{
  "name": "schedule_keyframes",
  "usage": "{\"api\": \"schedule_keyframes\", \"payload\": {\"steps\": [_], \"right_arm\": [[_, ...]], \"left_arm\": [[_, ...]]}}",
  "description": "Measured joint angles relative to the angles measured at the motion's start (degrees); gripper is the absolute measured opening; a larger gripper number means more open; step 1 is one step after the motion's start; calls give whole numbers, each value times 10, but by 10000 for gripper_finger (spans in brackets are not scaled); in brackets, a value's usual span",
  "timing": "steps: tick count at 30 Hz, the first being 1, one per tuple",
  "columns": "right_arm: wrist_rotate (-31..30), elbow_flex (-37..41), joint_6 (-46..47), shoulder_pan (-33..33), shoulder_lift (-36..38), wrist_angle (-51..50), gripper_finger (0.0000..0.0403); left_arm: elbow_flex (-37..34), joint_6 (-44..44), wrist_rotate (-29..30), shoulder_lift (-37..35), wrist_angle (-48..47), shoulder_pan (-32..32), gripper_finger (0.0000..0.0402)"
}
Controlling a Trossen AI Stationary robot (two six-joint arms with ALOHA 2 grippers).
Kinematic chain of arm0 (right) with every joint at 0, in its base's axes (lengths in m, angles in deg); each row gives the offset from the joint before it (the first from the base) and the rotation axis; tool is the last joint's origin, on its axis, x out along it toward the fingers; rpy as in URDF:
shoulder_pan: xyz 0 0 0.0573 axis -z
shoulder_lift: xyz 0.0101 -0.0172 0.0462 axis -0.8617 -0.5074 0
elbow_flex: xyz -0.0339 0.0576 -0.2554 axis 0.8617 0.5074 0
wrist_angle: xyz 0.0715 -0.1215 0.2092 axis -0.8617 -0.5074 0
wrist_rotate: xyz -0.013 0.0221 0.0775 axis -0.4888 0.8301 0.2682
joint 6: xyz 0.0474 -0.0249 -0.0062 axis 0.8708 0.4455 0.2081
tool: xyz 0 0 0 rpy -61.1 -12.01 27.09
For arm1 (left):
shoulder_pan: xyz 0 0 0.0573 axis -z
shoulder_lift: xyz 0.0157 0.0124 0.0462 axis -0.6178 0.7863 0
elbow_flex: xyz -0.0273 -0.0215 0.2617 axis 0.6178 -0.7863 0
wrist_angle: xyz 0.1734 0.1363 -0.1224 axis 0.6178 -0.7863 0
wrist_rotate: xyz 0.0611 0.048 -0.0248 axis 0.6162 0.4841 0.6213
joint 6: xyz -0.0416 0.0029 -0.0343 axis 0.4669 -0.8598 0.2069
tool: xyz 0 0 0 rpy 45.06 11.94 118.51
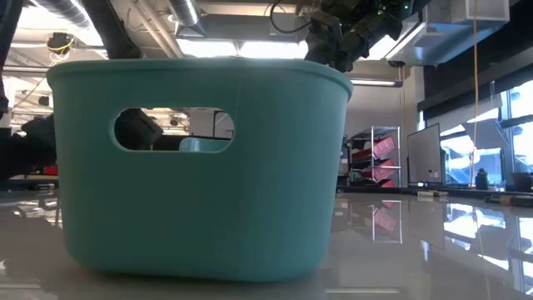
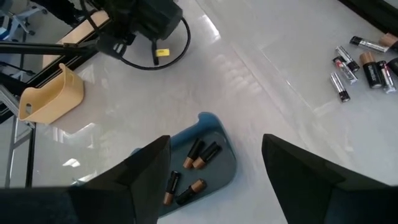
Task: Sort batteries
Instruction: Put the large black battery into the blue bin
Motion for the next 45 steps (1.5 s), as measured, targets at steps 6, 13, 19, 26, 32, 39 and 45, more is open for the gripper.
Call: {"api": "schedule_keyframes", "payload": {"steps": [6, 13, 19, 26, 32, 39, 45], "right_arm": [[1, 0, 0, 0, 0, -29, 254], [1, 0, 0, 0, 0, -42, 254], [0, 0, -2, 0, 0, -36, 254], [-1, 0, -3, 0, 0, -23, 254], [0, 0, -3, 0, 0, -23, 254], [-1, 0, -3, 0, 0, -23, 254], [-7, 0, -3, 0, 0, -22, 254]], "left_arm": [[-4, -8, -3, 49, 2, -20, 127], [-9, -21, -36, 63, 4, -14, 127], [-9, -21, -37, 63, 4, -14, 123], [-14, -9, -40, 63, 6, -14, 48], [-14, -9, -42, 62, 6, -14, 32], [7, -8, -35, 28, 8, -14, 32], [57, 12, -35, -21, 14, -14, 31]]}}
